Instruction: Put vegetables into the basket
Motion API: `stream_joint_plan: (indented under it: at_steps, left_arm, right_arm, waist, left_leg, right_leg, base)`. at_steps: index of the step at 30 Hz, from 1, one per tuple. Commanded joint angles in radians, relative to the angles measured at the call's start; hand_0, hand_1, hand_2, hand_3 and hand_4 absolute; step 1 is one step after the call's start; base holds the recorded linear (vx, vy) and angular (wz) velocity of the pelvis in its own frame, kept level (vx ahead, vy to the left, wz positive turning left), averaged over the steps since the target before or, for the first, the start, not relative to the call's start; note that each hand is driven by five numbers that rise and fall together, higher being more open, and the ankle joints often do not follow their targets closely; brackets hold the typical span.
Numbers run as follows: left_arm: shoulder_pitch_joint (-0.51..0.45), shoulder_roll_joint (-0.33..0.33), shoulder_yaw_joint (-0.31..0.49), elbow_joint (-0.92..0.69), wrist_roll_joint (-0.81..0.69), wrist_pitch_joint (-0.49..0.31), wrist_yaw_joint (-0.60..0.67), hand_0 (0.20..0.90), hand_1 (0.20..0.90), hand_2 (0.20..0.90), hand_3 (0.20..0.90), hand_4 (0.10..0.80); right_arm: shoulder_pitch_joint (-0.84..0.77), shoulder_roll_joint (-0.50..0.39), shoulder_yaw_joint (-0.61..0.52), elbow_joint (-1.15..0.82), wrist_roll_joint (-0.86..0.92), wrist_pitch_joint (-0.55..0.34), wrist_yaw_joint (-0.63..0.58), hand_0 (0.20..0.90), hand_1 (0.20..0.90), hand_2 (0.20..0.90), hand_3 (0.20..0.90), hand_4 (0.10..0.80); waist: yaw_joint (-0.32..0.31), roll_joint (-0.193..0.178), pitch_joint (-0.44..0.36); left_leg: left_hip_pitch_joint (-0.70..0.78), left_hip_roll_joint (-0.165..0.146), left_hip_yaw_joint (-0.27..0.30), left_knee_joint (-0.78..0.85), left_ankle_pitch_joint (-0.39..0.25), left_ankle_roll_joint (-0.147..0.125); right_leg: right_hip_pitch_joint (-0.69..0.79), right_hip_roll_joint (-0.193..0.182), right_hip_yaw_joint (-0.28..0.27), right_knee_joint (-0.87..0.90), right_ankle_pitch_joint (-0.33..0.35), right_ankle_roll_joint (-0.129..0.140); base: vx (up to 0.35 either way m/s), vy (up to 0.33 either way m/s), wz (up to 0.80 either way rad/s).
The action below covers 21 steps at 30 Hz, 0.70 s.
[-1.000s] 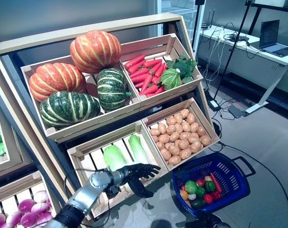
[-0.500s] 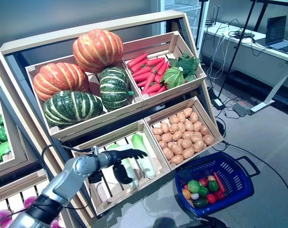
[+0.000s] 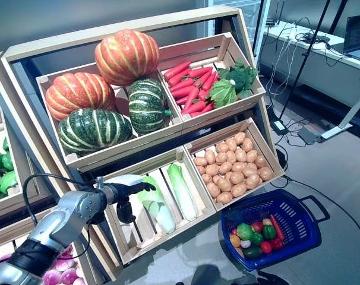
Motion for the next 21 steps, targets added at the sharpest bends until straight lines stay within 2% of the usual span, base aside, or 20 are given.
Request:
stream_joint_plan:
  at_steps: [1,8,12,13,15,21]
  left_arm:
    - [-0.120,0.086,0.071,0.061,0.072,-0.102,0.257,0.900,0.900,0.900,0.900,0.800]
    - [-0.126,0.054,0.008,0.209,0.186,-0.179,0.605,0.900,0.900,0.900,0.900,0.800]
    - [-0.174,0.006,-0.035,0.284,0.255,-0.172,0.747,0.900,0.900,0.900,0.900,0.800]
    - [-0.233,-0.023,-0.077,0.341,0.277,-0.148,0.834,0.900,0.900,0.900,0.900,0.800]
    - [-0.296,-0.046,-0.119,0.413,0.281,-0.131,0.902,0.900,0.900,0.900,0.900,0.800]
    - [-0.425,-0.040,-0.208,0.543,0.286,-0.120,0.979,0.900,0.900,0.900,0.900,0.800]
  right_arm:
    - [-0.050,-0.033,-0.002,0.004,0.039,-0.071,0.044,0.900,0.900,0.900,0.900,0.800]
    - [-0.048,-0.044,0.016,-0.011,0.021,-0.071,0.058,0.900,0.900,0.900,0.900,0.800]
    - [-0.075,-0.065,0.035,-0.035,0.029,-0.063,0.061,0.900,0.900,0.900,0.900,0.800]
    - [-0.119,-0.087,0.051,-0.045,0.056,-0.068,0.058,0.900,0.900,0.900,0.900,0.800]
    - [-0.168,-0.105,0.063,-0.042,0.074,-0.076,0.059,0.900,0.900,0.900,0.900,0.800]
    - [-0.221,-0.146,0.092,-0.098,0.104,-0.081,0.057,0.900,0.900,0.900,0.900,0.800]
  waist:
    - [-0.007,-0.039,0.006]
    - [-0.024,-0.045,0.017]
    - [-0.037,-0.039,0.053]
    - [-0.043,-0.030,0.106]
    - [-0.050,-0.027,0.156]
    - [-0.073,-0.043,0.275]
  left_leg:
    - [-0.006,-0.005,-0.003,0.008,-0.046,-0.027]
    - [-0.005,-0.002,0.005,0.008,-0.045,-0.028]
    - [-0.022,0.004,0.005,0.008,-0.031,-0.028]
    - [-0.058,0.008,-0.008,0.019,-0.010,-0.032]
    - [-0.105,0.011,-0.013,0.052,-0.002,-0.038]
    - [-0.222,0.024,-0.007,0.136,0.017,-0.066]
  right_leg:
    - [0.045,-0.048,0.005,0.006,-0.014,0.049]
    - [0.043,-0.041,0.015,0.006,-0.016,0.042]
    - [0.007,-0.032,0.021,0.050,-0.031,0.025]
    - [-0.054,-0.026,0.030,0.115,-0.052,0.008]
    - [-0.107,-0.022,0.038,0.157,-0.061,-0.005]
    - [-0.176,-0.004,0.066,0.190,-0.070,-0.019]
  base:
    - [0.000,0.000,0.00]
    - [0.005,0.010,0.00]
    - [-0.090,0.062,-0.02]
    - [-0.264,0.080,-0.04]
    - [-0.288,0.064,0.00]
    - [-0.144,-0.014,-0.07]
